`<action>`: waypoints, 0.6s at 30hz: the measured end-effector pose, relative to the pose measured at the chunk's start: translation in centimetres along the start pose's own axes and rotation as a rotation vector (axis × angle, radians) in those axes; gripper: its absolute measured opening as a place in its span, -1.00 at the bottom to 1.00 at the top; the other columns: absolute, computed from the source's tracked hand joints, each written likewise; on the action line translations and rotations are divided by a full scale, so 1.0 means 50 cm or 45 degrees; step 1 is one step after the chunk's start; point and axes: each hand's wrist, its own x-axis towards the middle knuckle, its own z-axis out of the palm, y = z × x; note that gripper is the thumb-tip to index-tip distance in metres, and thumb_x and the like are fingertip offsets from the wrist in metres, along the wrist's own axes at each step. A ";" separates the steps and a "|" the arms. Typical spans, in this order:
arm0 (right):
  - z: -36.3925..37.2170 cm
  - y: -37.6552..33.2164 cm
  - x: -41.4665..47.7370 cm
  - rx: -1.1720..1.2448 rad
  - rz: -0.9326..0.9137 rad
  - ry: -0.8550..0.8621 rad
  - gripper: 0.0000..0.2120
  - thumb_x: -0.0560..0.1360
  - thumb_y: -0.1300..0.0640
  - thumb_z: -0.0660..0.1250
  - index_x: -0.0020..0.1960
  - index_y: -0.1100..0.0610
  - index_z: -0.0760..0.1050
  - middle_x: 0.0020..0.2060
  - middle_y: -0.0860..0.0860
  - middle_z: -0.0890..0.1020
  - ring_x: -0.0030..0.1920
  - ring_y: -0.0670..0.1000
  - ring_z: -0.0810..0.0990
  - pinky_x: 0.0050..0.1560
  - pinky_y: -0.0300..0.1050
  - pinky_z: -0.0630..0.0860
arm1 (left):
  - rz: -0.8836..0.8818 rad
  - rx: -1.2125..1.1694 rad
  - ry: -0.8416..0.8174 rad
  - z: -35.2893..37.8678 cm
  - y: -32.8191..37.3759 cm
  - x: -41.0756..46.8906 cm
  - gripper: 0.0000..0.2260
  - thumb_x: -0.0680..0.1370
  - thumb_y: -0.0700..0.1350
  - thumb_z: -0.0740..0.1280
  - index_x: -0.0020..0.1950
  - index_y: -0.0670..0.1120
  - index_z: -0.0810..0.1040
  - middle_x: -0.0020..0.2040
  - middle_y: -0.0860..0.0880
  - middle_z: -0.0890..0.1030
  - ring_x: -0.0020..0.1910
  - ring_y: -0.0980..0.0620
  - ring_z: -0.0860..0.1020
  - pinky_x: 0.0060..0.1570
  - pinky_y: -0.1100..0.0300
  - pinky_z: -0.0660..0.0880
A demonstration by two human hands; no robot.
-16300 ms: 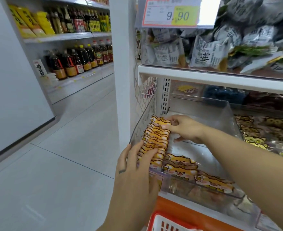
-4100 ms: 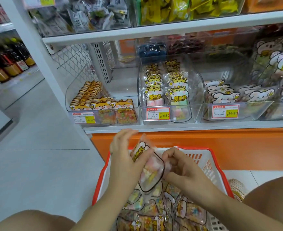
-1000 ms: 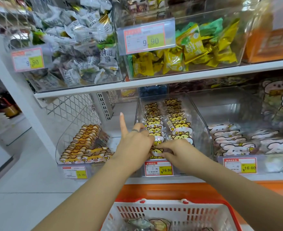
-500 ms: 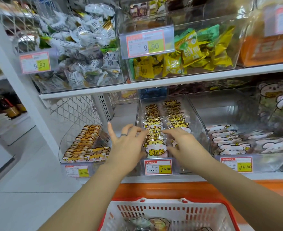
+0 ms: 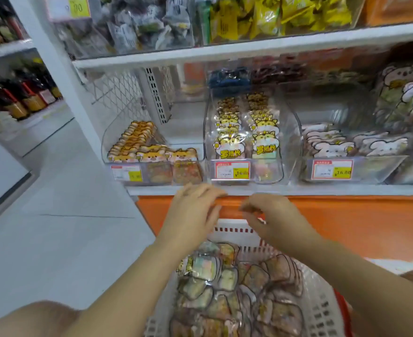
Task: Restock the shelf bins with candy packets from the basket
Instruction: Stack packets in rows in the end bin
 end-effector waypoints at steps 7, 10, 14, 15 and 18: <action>0.164 0.073 -0.104 -0.183 0.318 -0.601 -0.83 0.58 0.01 0.21 0.07 -0.03 0.56 -0.04 -0.09 0.65 -0.04 -0.03 0.62 -0.01 -0.03 0.60 | -0.585 -0.237 -0.640 0.175 -0.063 -0.183 -0.76 0.63 -0.05 0.26 0.27 0.09 0.56 0.17 0.11 0.61 0.04 0.12 0.58 0.03 0.22 0.53; 0.218 0.117 -0.131 -0.176 0.425 -0.761 -0.84 0.57 0.07 0.21 0.07 0.00 0.55 -0.06 -0.06 0.65 -0.06 0.00 0.62 -0.02 0.00 0.59 | -0.844 -0.244 -0.779 0.244 -0.104 -0.247 -0.74 0.59 -0.01 0.31 0.28 0.04 0.59 0.21 0.05 0.60 0.15 0.04 0.59 0.13 0.18 0.52; 0.281 0.159 -0.130 -0.146 0.536 -0.909 -0.83 0.59 0.05 0.21 0.07 -0.03 0.57 -0.06 -0.05 0.65 -0.10 0.00 0.61 -0.01 0.00 0.58 | -1.192 -0.402 -0.644 0.367 -0.171 -0.320 -0.67 0.44 0.02 0.37 0.16 -0.05 0.66 0.08 -0.09 0.67 -0.01 -0.02 0.65 0.05 0.08 0.60; 0.297 0.164 -0.126 -0.121 0.553 -0.918 -0.84 0.59 0.04 0.22 0.09 -0.04 0.56 -0.03 -0.05 0.65 -0.07 -0.01 0.60 0.00 0.01 0.59 | -1.242 -0.414 -0.631 0.364 -0.162 -0.316 -0.72 0.47 -0.04 0.38 0.15 -0.06 0.65 0.03 -0.10 0.68 -0.05 -0.04 0.65 0.01 0.11 0.60; 0.342 0.164 -0.107 -0.034 0.598 -0.956 -0.76 0.61 0.04 0.22 0.25 -0.03 0.52 0.15 -0.05 0.59 0.06 -0.02 0.55 0.10 -0.04 0.57 | -1.351 -0.545 -0.627 0.347 -0.127 -0.294 -0.75 0.56 -0.18 0.33 0.23 -0.11 0.60 0.02 -0.12 0.64 0.02 -0.13 0.62 -0.05 0.17 0.52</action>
